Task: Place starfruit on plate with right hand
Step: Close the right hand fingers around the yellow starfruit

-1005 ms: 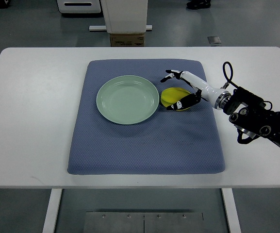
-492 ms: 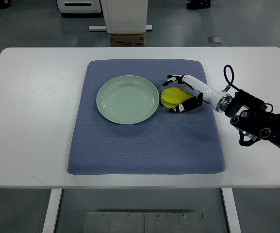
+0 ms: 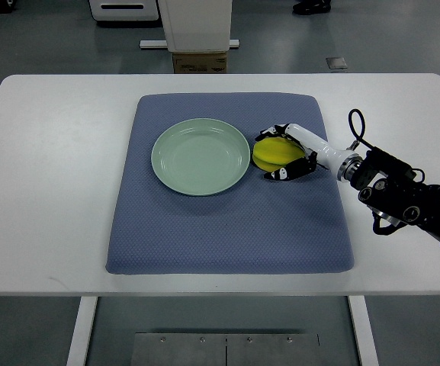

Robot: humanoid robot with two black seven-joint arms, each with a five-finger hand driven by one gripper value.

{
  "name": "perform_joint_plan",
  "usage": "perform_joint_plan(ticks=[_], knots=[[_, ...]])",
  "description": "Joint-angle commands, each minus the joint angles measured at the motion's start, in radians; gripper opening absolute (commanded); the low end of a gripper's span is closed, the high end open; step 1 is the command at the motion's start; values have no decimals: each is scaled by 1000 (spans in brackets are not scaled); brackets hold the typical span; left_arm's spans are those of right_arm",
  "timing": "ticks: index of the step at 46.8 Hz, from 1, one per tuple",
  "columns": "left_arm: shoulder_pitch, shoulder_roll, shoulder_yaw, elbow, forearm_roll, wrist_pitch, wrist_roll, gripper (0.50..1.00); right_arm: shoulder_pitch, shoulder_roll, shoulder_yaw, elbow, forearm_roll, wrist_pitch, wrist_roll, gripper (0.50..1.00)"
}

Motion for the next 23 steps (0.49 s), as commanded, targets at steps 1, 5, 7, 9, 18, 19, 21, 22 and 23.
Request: perform_joint_plan(ticks=[1,5,7,9,18,19,21,22,23], knots=[[0,0,0,0,0,0,0,1000,0,6,0,-10,2,0,-1,780],[0,0,0,0,0,0,0,1000,0,15,2,-19,2,2,-1,711],[0,0,0,0,0,0,0,1000,0,16,2,-22,5,2,-4,667],[0,0,0,0,0,0,0,1000,0,16,2,-24,6,3,-6,623],[0,0,0,0,0,0,0,1000,11,13,2,-25,11,11,-6,500],[0,0,0,0,0,0,0,1000,12,13,2,-24,11,11,-4,500],[0,0,0,-1,0,0,0,1000,18,10,2,-22,12,17,-3,500],[0,0,0,0,0,0,0,1000,24,10,3,-21,12,22,-3,500],[0,0,0,0,0,0,0,1000,32,10,3,-21,12,26,-1,500]])
